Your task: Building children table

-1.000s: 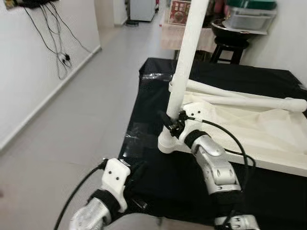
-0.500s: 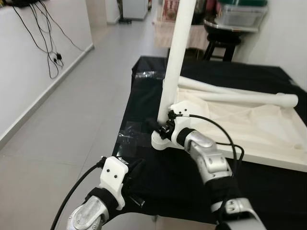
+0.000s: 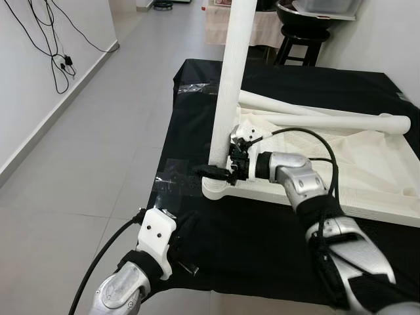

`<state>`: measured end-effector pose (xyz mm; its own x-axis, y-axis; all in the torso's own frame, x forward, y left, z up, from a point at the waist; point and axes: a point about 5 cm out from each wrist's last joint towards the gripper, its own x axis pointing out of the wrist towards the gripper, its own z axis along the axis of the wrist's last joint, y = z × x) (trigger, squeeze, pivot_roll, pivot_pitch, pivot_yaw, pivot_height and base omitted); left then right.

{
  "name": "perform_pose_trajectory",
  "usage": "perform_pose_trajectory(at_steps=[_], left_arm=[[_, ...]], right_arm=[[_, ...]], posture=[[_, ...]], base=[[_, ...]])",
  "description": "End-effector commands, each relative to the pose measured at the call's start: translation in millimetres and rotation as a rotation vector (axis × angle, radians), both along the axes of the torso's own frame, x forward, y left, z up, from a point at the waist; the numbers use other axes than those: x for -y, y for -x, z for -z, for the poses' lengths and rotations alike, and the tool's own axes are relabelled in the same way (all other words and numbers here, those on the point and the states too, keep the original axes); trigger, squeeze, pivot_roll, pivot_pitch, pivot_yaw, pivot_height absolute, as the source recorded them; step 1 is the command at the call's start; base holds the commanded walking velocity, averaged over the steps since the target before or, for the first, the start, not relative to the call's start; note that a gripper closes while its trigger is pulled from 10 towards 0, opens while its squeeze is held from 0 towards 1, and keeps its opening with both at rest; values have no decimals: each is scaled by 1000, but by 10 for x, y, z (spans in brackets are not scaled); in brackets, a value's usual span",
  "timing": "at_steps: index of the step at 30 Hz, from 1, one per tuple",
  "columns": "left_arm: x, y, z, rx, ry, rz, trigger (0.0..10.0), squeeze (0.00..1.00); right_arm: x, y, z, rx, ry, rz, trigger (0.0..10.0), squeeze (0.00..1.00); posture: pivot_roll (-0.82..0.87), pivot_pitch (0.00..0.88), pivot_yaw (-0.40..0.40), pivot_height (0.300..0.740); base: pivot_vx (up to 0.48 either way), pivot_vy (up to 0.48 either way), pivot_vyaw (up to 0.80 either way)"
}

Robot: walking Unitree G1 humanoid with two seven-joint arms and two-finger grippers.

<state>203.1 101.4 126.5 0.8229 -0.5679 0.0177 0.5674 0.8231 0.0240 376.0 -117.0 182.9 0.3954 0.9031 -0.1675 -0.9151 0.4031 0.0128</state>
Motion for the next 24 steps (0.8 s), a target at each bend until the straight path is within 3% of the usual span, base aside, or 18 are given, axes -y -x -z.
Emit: perform_pose_trajectory(at_steps=[1, 6, 8, 12, 14, 15, 16, 17, 18, 19, 20, 21, 22, 24], left_arm=[[13, 21, 27, -10, -14, 1, 10000, 0], [18, 35, 25, -12, -14, 1, 10000, 0], [26, 44, 24, -14, -9, 4, 10000, 0], [26, 48, 20, -14, -7, 5, 10000, 0], [11, 54, 19, -16, -5, 4, 10000, 0], [-7, 57, 21, -18, -6, 3, 10000, 0], [-33, 58, 21, -21, -5, -1, 10000, 0], [-33, 58, 21, -21, -5, -1, 10000, 0], [-49, 59, 18, -23, -5, -4, 10000, 0], [-49, 59, 18, -23, -5, -4, 10000, 0], [-66, 47, 25, -27, -4, -6, 10000, 0], [-75, 40, 39, -32, -6, -8, 10000, 0], [-75, 40, 39, -32, -6, -8, 10000, 0], [-84, 19, 45, -39, 1, -14, 10000, 0]], right_arm=[[14, -18, -45, 4, -21, -6, 0, 0], [177, -29, -40, -17, -64, 30, 0, 0], [330, 19, 56, -12, -70, 55, 0, 0], [415, 59, 129, -1, -58, 72, 0, 0], [477, 100, 271, 16, -9, 190, 0, 0], [458, 119, 397, -1, 20, 325, 0, 0], [383, 147, 525, -69, -100, 773, 0, 0], [383, 147, 525, -69, -100, 773, 0, 0], [439, 263, 653, -178, -154, 1116, 0, 0], [439, 263, 653, -178, -154, 1116, 0, 0], [291, 479, 719, -149, -81, 1105, 0, 0], [168, 498, 591, -71, -72, 996, 0, 0], [168, 498, 591, -71, -72, 996, 0, 0], [25, 395, 496, -1, 4, 796, 0, 0]], posture=[[120, 50, -100, 740], [110, 56, -95, 740], [99, 62, -92, 740], [93, 68, -88, 740], [86, 71, -89, 740], [82, 74, -87, 740], [71, 85, -81, 740], [71, 85, -81, 740], [73, 87, -78, 740], [73, 87, -78, 740], [77, 94, -60, 740], [50, 64, -56, 740], [50, 64, -56, 740], [80, 70, -81, 740]], base=[[0, 0, 0], [0, 0, 0], [0, 0, 0], [0, 0, 0], [0, 0, 0], [0, 0, 0], [0, 0, 0], [0, 0, 0], [0, 0, 0], [0, 0, 0], [0, 0, 0], [0, 0, 0], [0, 0, 0], [0, 0, 0]])
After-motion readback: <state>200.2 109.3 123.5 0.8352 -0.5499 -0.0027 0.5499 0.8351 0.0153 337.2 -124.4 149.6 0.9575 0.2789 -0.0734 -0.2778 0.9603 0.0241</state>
